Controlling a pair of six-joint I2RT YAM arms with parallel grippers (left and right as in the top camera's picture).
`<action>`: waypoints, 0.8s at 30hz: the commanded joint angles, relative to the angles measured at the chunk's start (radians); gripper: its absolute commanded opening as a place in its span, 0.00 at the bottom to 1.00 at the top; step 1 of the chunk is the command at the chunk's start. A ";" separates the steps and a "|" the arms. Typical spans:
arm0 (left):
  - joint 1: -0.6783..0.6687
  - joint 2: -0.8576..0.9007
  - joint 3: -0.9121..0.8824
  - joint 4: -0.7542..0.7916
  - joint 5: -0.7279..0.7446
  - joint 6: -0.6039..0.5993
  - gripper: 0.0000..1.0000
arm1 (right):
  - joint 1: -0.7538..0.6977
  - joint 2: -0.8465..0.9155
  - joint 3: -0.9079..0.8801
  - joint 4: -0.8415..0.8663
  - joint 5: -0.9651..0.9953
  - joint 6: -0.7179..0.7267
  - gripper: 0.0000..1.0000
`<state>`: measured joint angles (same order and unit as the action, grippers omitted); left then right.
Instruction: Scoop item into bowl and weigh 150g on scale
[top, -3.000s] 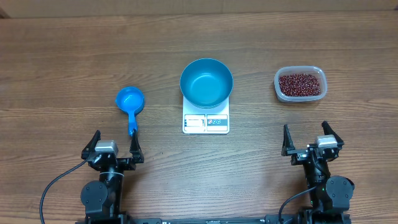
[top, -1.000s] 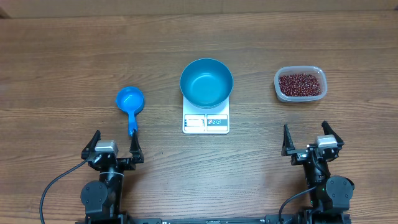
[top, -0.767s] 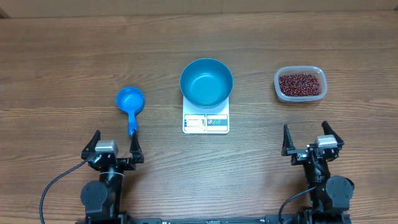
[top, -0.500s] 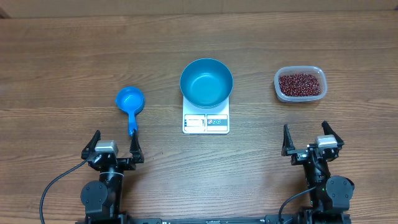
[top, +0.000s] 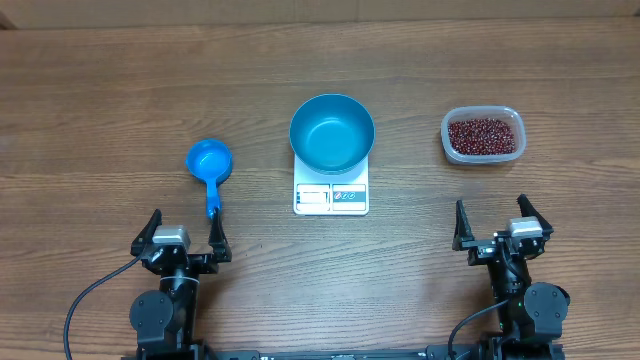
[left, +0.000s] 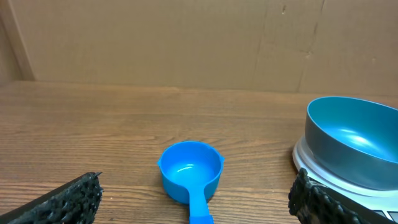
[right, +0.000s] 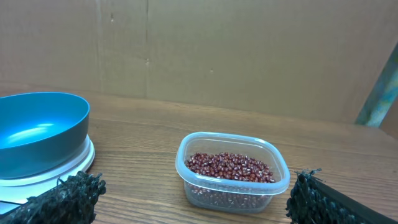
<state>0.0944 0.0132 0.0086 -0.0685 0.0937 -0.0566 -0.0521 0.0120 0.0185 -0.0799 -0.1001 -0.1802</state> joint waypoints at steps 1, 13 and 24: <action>0.008 -0.008 -0.003 -0.003 -0.004 -0.003 1.00 | -0.003 -0.009 -0.010 0.003 -0.006 -0.004 1.00; 0.008 -0.008 -0.003 -0.003 0.001 -0.004 1.00 | -0.003 -0.009 -0.010 0.003 -0.006 -0.004 1.00; 0.008 -0.008 -0.003 -0.002 0.009 -0.063 1.00 | -0.003 -0.009 -0.010 0.003 -0.006 -0.004 1.00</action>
<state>0.0944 0.0132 0.0086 -0.0685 0.0940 -0.0982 -0.0521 0.0120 0.0185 -0.0803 -0.1005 -0.1806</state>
